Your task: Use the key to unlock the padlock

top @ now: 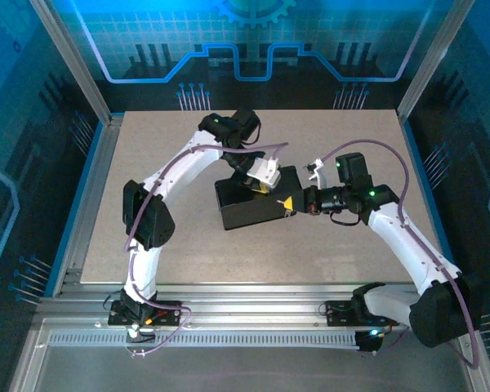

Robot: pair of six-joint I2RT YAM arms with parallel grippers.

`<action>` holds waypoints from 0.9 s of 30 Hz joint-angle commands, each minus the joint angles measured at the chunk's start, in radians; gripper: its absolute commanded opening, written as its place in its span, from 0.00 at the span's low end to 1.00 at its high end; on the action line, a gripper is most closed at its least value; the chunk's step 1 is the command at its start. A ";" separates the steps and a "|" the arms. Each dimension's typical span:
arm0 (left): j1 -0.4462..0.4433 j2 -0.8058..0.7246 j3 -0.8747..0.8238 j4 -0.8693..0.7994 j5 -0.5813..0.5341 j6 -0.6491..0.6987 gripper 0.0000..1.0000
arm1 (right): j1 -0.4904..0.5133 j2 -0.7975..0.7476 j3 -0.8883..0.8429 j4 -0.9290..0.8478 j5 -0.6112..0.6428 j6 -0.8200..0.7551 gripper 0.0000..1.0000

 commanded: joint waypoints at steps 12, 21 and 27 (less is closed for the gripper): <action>0.023 -0.064 -0.089 0.086 0.095 -0.106 0.13 | -0.081 0.074 0.117 0.000 -0.045 -0.091 0.00; 0.035 -0.056 -0.087 0.175 0.097 -0.185 0.41 | -0.094 0.078 0.115 -0.002 -0.052 -0.101 0.00; 0.038 -0.057 -0.086 0.245 0.141 -0.260 0.45 | -0.096 0.074 0.113 -0.013 -0.055 -0.110 0.00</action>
